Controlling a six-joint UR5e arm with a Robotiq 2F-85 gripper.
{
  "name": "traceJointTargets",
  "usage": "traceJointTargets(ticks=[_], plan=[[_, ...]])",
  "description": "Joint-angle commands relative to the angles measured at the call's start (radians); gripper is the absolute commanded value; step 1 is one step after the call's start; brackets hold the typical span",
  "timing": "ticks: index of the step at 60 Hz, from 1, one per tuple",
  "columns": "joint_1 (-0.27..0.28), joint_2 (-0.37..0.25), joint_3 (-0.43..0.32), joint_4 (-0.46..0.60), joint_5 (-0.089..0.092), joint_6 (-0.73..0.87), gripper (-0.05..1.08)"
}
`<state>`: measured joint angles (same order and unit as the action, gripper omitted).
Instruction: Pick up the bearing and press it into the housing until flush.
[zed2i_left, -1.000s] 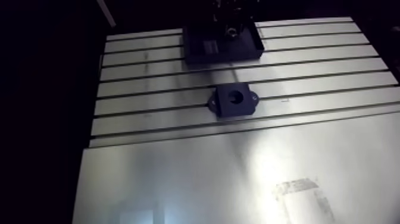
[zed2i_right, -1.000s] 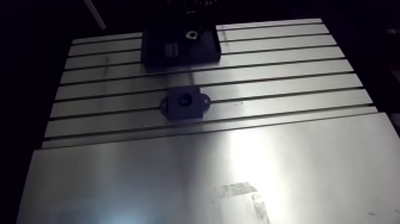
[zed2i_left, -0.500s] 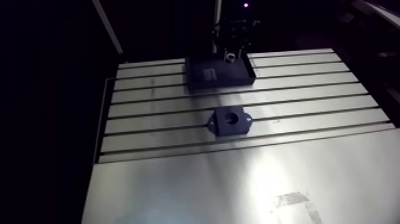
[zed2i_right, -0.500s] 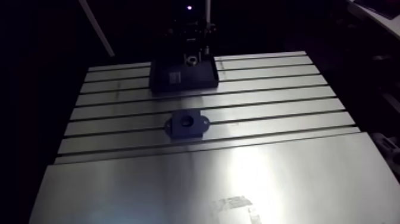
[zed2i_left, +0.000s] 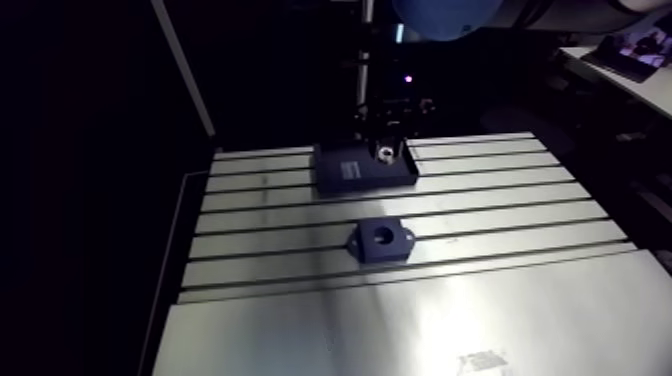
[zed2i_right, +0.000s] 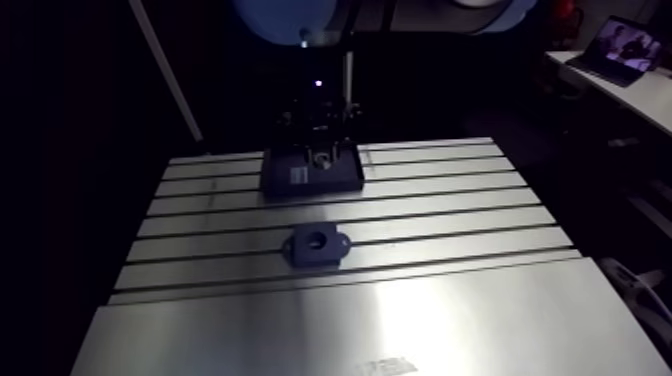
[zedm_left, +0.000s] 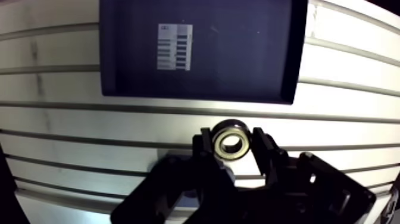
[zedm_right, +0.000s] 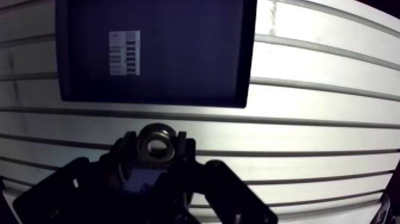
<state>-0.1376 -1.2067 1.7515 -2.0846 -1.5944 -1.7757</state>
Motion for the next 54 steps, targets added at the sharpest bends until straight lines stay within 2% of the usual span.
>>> traceJointTargets(ticks=[1, 27, 35, 54], plan=[[0.001, -0.076, 0.073, 0.001, 0.003, 0.002, 0.73], [0.004, -0.119, 0.139, 0.001, 0.012, 0.008, 0.73], [0.022, -0.127, 0.151, 0.001, 0.015, 0.011, 0.76], [0.029, -0.151, 0.197, -0.011, 0.008, 0.016, 0.76]])
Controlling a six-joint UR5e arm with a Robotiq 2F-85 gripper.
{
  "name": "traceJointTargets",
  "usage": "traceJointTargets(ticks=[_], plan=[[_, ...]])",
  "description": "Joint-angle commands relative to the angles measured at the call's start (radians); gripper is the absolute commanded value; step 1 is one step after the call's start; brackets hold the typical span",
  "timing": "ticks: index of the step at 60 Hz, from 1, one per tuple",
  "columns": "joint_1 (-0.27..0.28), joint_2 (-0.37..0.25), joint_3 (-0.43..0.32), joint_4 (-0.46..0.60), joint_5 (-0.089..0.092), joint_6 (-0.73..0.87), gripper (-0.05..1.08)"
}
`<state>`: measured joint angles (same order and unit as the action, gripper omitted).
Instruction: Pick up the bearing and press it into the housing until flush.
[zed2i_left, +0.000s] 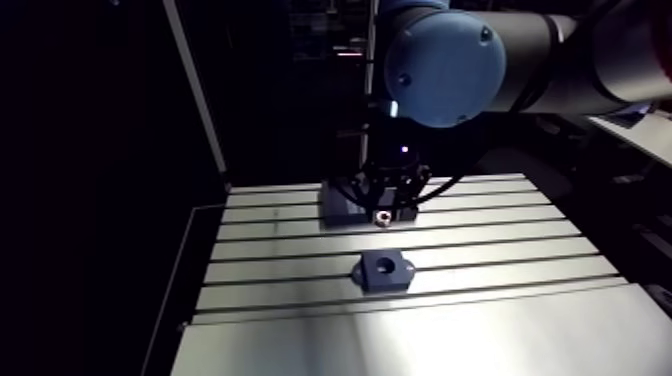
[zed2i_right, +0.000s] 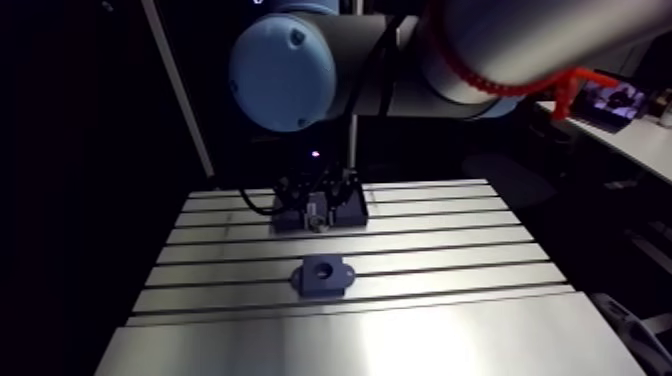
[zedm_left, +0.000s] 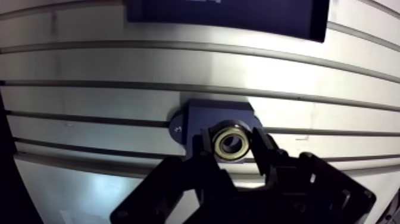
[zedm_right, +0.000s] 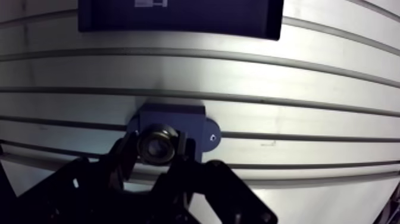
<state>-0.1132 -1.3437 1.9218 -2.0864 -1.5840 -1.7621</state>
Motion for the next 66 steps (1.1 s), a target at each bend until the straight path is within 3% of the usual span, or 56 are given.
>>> traceJointTargets(ticks=[1, 66], plan=[[0.004, -0.015, 0.032, -0.016, -0.004, 0.001, 0.76], [-0.005, -0.002, 0.128, -0.137, -0.004, -0.020, 0.76]])
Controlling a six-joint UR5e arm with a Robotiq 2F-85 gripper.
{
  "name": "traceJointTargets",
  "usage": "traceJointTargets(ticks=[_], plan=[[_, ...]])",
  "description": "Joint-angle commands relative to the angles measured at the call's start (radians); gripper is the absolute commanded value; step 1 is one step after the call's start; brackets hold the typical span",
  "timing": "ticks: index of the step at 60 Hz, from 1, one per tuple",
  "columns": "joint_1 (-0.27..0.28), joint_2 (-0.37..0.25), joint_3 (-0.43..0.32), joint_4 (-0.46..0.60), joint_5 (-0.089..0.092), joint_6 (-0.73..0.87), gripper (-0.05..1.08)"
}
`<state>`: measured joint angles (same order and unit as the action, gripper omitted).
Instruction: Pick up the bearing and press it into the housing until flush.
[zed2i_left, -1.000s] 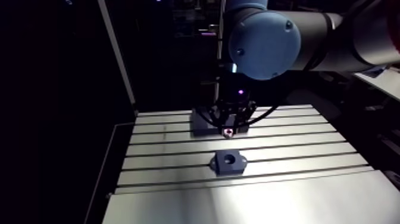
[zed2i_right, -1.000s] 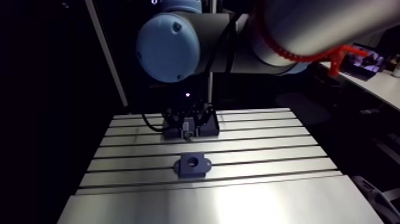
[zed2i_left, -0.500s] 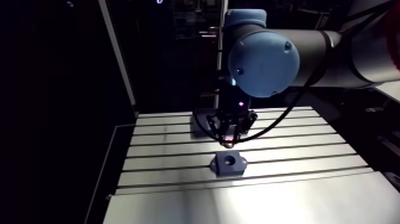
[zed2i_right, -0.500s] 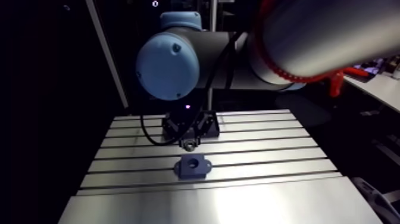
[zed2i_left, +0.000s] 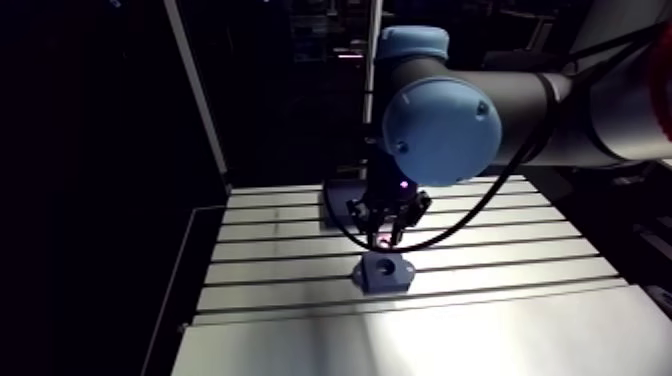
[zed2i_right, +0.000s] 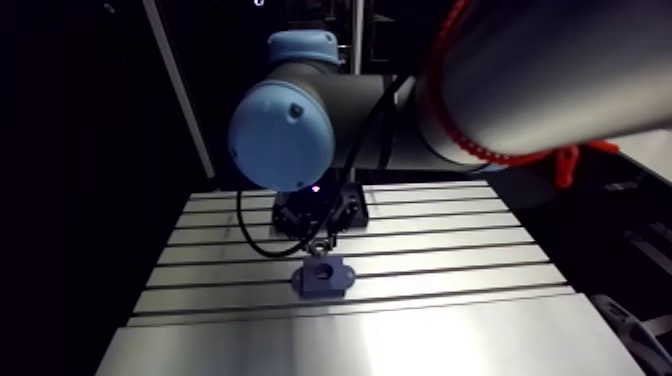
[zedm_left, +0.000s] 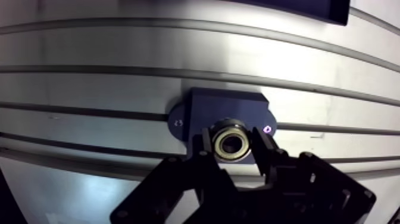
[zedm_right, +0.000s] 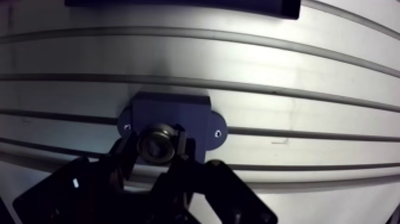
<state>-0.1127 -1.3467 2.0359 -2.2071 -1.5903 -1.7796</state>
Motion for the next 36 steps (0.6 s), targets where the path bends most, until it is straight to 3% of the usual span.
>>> traceJointTargets(ticks=[1, 36], plan=[[-0.007, 0.001, 0.017, -0.023, 0.002, -0.002, 0.76], [-0.012, -0.002, 0.055, -0.066, 0.002, -0.030, 0.76]])
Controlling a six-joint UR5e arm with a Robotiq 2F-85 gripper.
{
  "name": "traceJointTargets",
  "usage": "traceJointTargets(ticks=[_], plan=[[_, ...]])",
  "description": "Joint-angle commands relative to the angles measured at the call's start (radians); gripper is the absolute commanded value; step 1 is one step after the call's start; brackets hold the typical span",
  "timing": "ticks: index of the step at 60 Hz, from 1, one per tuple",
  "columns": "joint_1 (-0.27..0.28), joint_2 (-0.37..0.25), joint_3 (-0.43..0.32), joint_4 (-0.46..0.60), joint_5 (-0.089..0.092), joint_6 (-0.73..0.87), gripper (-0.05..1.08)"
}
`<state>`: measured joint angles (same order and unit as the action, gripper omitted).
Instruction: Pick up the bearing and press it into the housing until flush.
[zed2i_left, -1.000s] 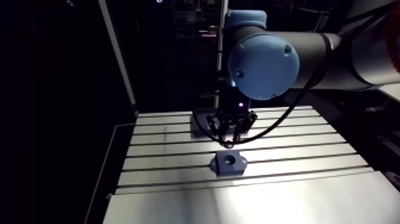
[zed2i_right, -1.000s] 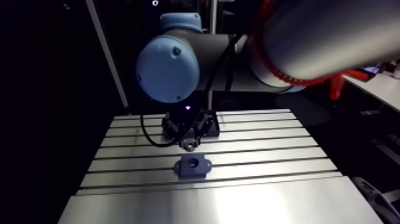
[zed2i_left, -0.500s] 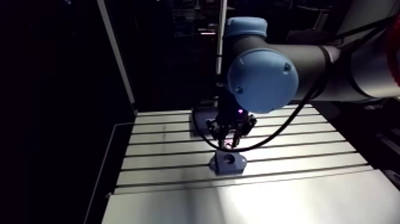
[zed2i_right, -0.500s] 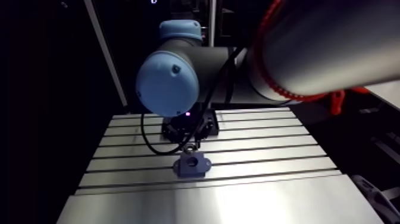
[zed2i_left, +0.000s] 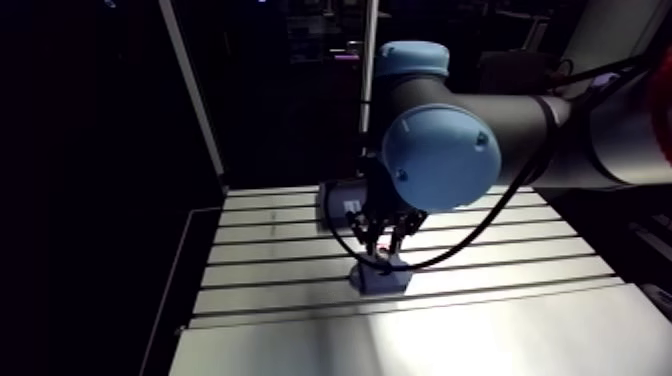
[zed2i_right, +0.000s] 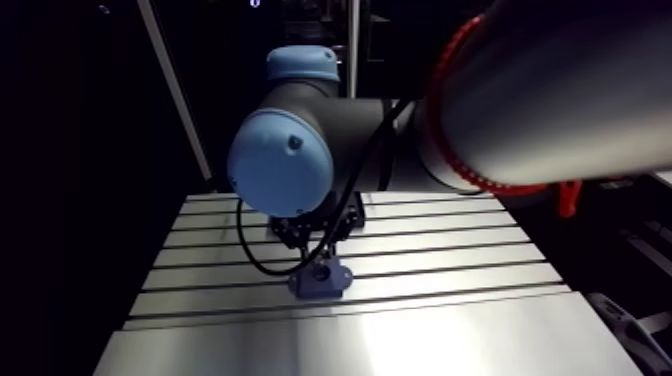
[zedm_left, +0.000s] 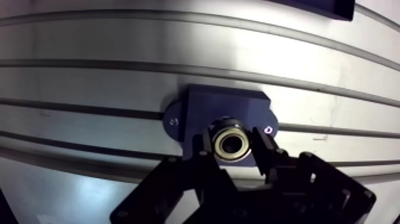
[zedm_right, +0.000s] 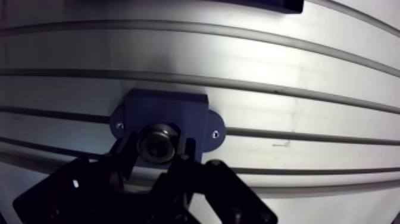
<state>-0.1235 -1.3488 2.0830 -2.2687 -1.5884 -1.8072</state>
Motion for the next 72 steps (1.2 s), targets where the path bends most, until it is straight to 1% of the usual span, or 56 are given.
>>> traceJointTargets(ticks=[1, 27, 40, 72], plan=[[-0.002, 0.000, 0.009, -0.004, 0.001, -0.002, 0.76], [-0.004, 0.001, 0.016, -0.006, 0.002, -0.001, 0.76], [-0.005, 0.003, 0.026, -0.053, 0.003, -0.004, 0.77], [-0.008, 0.007, 0.036, -0.053, 0.002, -0.015, 0.77]])
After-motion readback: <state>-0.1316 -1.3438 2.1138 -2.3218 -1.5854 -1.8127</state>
